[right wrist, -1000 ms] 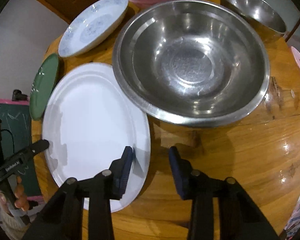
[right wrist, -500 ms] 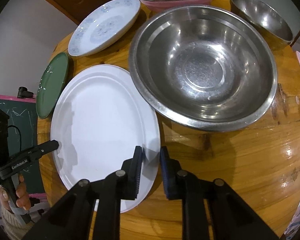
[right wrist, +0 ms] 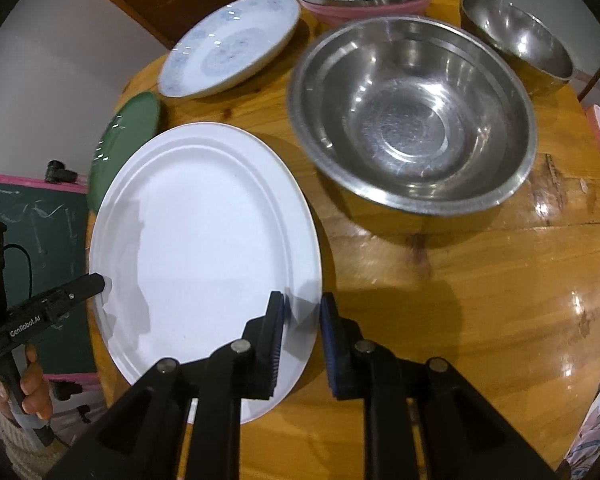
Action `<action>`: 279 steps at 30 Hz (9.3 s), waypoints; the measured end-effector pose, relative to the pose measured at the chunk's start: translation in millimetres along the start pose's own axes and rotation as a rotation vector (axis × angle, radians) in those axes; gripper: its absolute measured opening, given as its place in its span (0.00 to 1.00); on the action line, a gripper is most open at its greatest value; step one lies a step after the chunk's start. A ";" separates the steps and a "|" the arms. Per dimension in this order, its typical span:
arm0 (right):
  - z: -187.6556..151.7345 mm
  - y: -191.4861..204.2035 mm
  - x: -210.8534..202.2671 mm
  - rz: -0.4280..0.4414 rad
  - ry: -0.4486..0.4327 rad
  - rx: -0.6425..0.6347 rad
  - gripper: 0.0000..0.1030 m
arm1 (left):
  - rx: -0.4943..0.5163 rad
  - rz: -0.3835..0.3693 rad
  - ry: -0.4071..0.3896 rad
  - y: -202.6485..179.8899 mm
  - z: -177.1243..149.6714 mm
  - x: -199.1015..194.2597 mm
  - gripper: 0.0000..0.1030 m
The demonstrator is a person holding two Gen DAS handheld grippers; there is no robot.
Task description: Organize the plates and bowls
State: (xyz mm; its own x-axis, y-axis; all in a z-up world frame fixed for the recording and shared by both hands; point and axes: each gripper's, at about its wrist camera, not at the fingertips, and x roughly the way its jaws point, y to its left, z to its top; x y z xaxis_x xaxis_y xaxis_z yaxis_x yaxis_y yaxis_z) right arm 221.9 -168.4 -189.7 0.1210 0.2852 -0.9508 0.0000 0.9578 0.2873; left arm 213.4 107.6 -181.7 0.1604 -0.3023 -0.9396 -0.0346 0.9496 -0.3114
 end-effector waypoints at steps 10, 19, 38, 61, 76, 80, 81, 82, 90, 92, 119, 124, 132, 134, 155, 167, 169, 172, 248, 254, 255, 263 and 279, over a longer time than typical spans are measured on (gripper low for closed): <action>-52.4 44.3 -45.1 0.029 -0.050 -0.134 0.17 | -0.020 0.029 -0.121 7.4 -75.1 -77.2 0.16; -113.7 54.6 -24.9 -0.006 -0.005 -0.205 0.18 | -0.054 0.040 -0.076 36.0 -140.0 -57.9 0.17; -135.9 60.5 25.7 -0.061 0.072 -0.173 0.19 | -0.104 0.047 0.003 58.4 -146.5 -0.6 0.17; -138.9 42.2 6.7 -0.071 0.003 -0.158 0.29 | -0.088 0.145 -0.163 48.2 -143.1 -42.0 0.49; -130.4 60.8 -73.7 -0.075 -0.182 -0.229 0.29 | 0.000 0.171 -0.407 -0.3 -128.9 -134.5 0.61; -118.2 71.7 -106.1 -0.068 -0.261 -0.249 0.30 | 0.024 0.202 -0.477 -13.2 -113.7 -174.1 0.61; -115.5 74.2 -117.3 -0.066 -0.288 -0.255 0.30 | 0.026 0.206 -0.491 -15.0 -111.8 -180.1 0.61; -114.7 75.0 -124.2 -0.066 -0.306 -0.259 0.30 | 0.029 0.210 -0.513 -17.9 -109.2 -189.0 0.61; -115.3 81.2 -182.2 -0.043 -0.446 -0.271 0.30 | 0.059 0.188 -0.595 -44.6 -114.2 -229.6 0.73; -116.3 82.8 -192.9 -0.037 -0.472 -0.275 0.30 | 0.079 0.188 -0.617 -55.1 -118.5 -235.6 0.78; -36.0 149.3 -256.8 -0.076 -0.667 -0.414 0.48 | 0.036 0.299 -0.724 -53.9 -22.7 -267.1 0.99; 5.8 148.0 -226.3 -0.073 -0.588 -0.389 0.48 | 0.015 0.307 -0.666 -27.9 15.8 -230.0 0.99; 71.7 145.2 -138.5 -0.051 -0.392 -0.338 0.48 | -0.044 0.293 -0.525 23.9 70.2 -143.5 0.99; 81.0 144.8 -116.5 -0.049 -0.350 -0.322 0.48 | -0.081 0.280 -0.483 39.2 81.4 -122.3 0.99; 136.8 134.7 68.4 0.098 -0.019 -0.136 0.36 | -0.244 0.159 -0.217 120.4 133.2 18.7 0.75; 149.1 136.5 100.0 0.112 0.025 -0.119 0.07 | -0.204 0.115 -0.165 123.6 140.5 24.9 0.15; 150.6 135.7 100.7 0.114 0.027 -0.115 0.06 | -0.192 0.122 -0.162 121.4 141.0 24.6 0.15; 151.4 135.8 100.3 0.101 0.019 -0.122 0.06 | -0.172 0.124 -0.161 119.7 141.1 24.3 0.13; -139.0 73.3 3.4 0.021 0.023 -0.171 0.06 | -0.092 0.089 -0.123 29.7 -149.8 -29.5 0.05; -141.5 71.2 16.5 0.009 0.043 -0.165 0.07 | -0.087 0.101 -0.111 32.4 -146.8 -17.7 0.05; -141.4 70.9 18.4 0.008 0.045 -0.164 0.07 | -0.087 0.103 -0.111 32.0 -145.9 -16.7 0.05; -142.1 72.9 28.2 -0.012 0.057 -0.175 0.08 | -0.077 0.119 -0.089 34.4 -140.9 -3.0 0.05; -141.6 77.0 29.2 -0.008 0.084 -0.165 0.19 | -0.022 0.122 -0.090 19.0 -141.7 -3.7 0.29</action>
State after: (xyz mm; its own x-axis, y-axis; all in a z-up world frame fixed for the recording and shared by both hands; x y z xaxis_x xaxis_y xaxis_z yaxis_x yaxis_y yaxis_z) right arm 84.9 -81.4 -211.7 0.0383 0.2727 -0.9613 -0.1630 0.9509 0.2633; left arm 72.3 115.1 -204.2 0.2418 -0.1747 -0.9545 -0.0812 0.9766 -0.1993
